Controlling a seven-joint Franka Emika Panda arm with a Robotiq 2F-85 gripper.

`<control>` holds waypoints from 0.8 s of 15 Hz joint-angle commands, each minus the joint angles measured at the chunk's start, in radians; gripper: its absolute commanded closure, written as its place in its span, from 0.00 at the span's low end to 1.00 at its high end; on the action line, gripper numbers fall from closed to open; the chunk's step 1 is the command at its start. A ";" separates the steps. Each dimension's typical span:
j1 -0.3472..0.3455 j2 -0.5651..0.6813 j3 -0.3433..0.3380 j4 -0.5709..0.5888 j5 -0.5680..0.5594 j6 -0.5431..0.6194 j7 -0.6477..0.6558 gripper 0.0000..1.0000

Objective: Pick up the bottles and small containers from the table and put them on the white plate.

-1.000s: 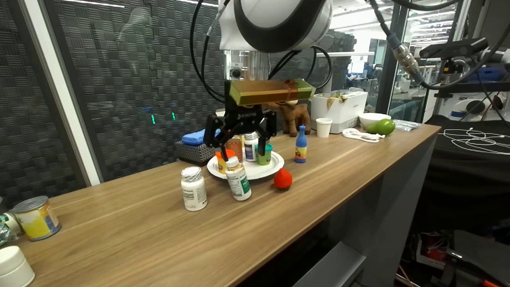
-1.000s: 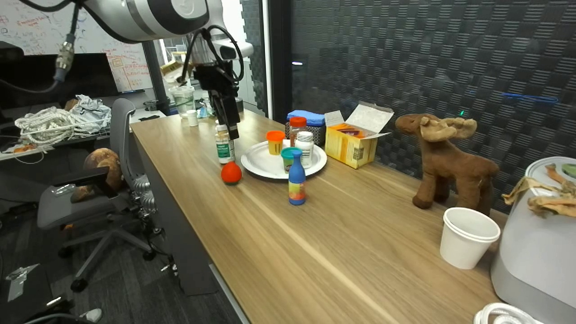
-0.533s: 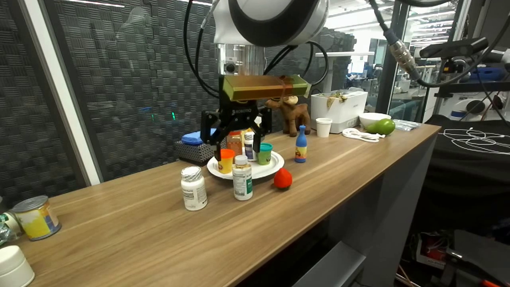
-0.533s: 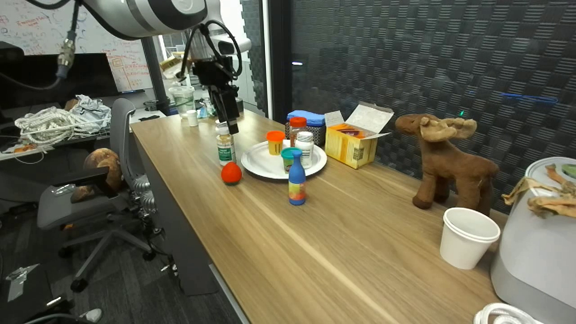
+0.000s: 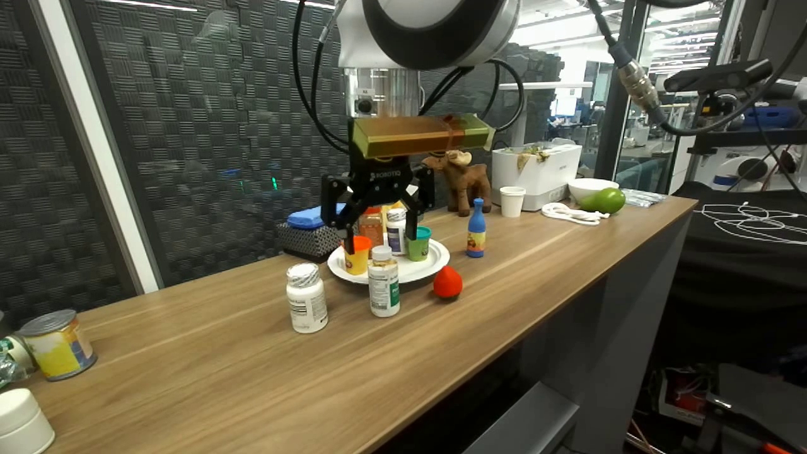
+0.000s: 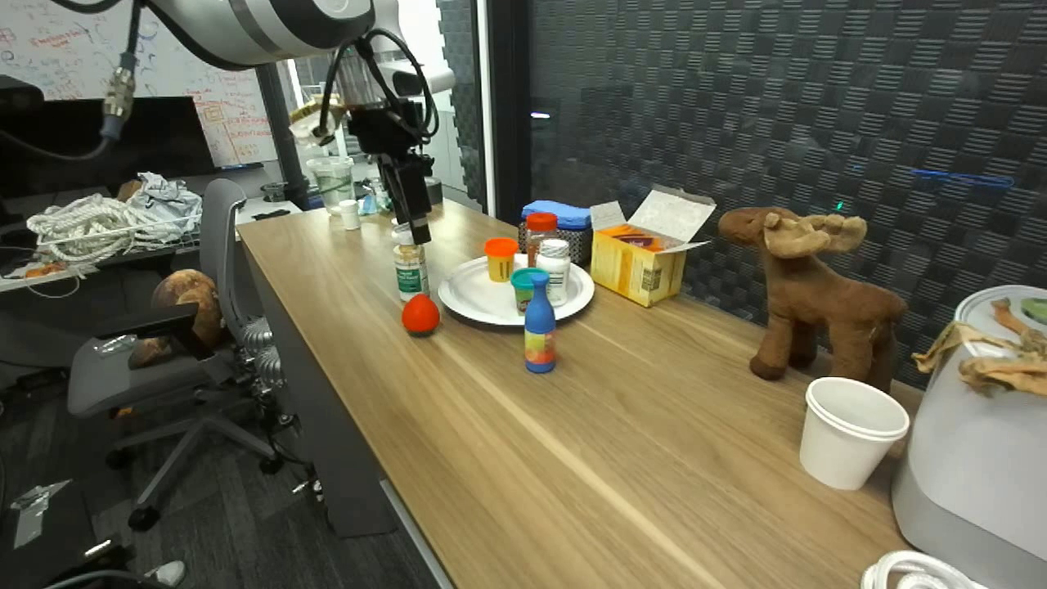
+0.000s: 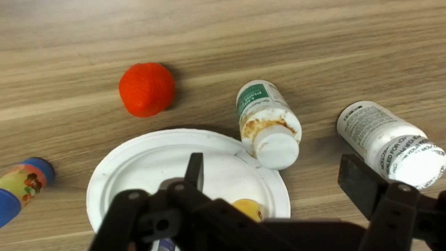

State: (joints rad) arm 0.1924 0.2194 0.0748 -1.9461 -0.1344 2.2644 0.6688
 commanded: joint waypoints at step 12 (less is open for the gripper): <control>0.005 -0.005 -0.002 0.033 0.002 -0.067 0.016 0.92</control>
State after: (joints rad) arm 0.1926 0.2210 0.0747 -1.9430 -0.1343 2.2237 0.6767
